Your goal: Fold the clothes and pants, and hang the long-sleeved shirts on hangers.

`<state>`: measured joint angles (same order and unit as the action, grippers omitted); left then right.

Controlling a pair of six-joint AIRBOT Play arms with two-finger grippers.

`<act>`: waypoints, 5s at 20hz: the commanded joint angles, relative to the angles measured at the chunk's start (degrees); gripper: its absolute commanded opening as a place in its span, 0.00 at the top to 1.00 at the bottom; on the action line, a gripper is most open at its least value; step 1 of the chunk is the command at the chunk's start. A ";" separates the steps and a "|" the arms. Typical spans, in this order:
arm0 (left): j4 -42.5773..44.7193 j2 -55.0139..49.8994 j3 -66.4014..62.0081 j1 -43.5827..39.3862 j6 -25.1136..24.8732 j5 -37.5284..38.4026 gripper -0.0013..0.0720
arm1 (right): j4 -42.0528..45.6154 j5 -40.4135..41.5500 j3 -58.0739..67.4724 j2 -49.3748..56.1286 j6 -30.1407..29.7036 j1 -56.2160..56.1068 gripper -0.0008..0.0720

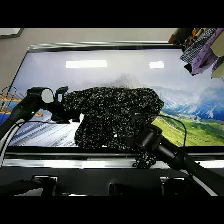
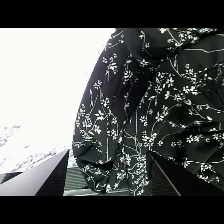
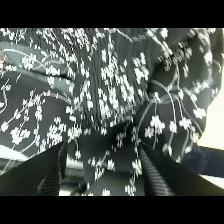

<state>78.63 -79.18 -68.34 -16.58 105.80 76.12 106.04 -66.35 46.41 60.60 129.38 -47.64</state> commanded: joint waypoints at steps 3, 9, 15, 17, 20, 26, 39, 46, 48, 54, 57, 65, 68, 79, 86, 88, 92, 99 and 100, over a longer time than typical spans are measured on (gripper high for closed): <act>0.11 0.00 0.13 0.07 0.02 -0.09 0.22 | 1.18 6.75 -0.48 4.39 0.46 -0.28 0.27; 0.13 -0.04 0.13 0.07 0.02 -0.07 0.22 | 4.83 7.80 -0.48 8.09 3.63 -0.17 0.62; 0.11 -0.04 0.13 0.07 0.00 -0.04 0.22 | 9.18 4.70 1.40 7.28 8.66 -0.17 0.95; 0.09 0.15 0.11 0.07 -0.17 -0.15 0.22 | 9.16 3.21 2.89 6.51 8.70 -0.17 0.95; 0.11 3.10 0.09 -0.07 -3.28 -0.87 0.22 | 8.39 -1.95 6.01 4.57 11.21 -0.17 0.95; 1.99 13.53 5.40 -7.52 -5.31 -7.23 0.22 | -7.21 -4.90 10.47 4.04 10.75 7.34 0.95; 15.30 5.22 6.58 -37.07 9.35 -14.14 0.22 | -16.61 -1.01 10.54 4.04 8.02 11.39 0.95; 16.61 -0.46 6.58 -36.52 12.26 -18.34 0.22 | -17.94 -1.01 10.51 4.04 8.44 11.39 0.95; 17.66 -1.90 6.58 -35.82 14.23 -18.36 0.23 | -17.94 -1.03 10.54 4.04 8.44 11.39 0.95; 16.50 -2.12 6.01 -32.00 15.50 -18.51 0.96 | -18.14 -1.29 10.54 4.04 8.46 11.39 0.95; 12.76 -0.09 3.58 -28.26 12.59 -14.32 0.96 | -18.25 -2.64 11.02 3.61 9.55 11.45 0.95; 6.84 4.11 -16.15 -20.50 -1.25 3.30 0.96 | -13.84 -13.42 32.15 3.58 5.44 16.52 0.95; 6.84 4.74 -26.18 -19.98 -1.31 8.31 0.95 | -16.76 -17.75 43.34 3.58 0.11 21.05 0.95; 6.82 6.60 -50.58 -19.93 -0.68 12.20 0.95 | -18.62 -21.81 73.66 3.63 -2.99 22.32 0.95; 6.82 8.72 -44.68 -19.93 5.64 16.33 0.95 | -19.02 -29.24 72.52 5.55 -5.49 22.32 0.95; 6.75 8.74 -37.64 -19.93 6.80 16.24 0.95 | -18.99 -34.93 67.10 5.33 -9.73 22.08 0.95; 0.50 8.74 -21.94 -19.93 8.00 8.70 0.95 | -16.26 -30.29 46.84 0.22 -8.44 15.26 0.95; -4.28 8.59 -3.65 -20.06 11.72 -1.60 0.95 | -13.38 -14.84 14.71 -7.87 11.21 7.23 0.95; -4.31 8.59 -2.91 -20.06 11.72 -1.60 0.95 | -12.96 -13.84 14.03 -7.80 12.52 6.29 0.95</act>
<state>75.70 -70.57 -76.27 -36.58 116.05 77.23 92.14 -85.43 67.96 54.39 134.80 -38.46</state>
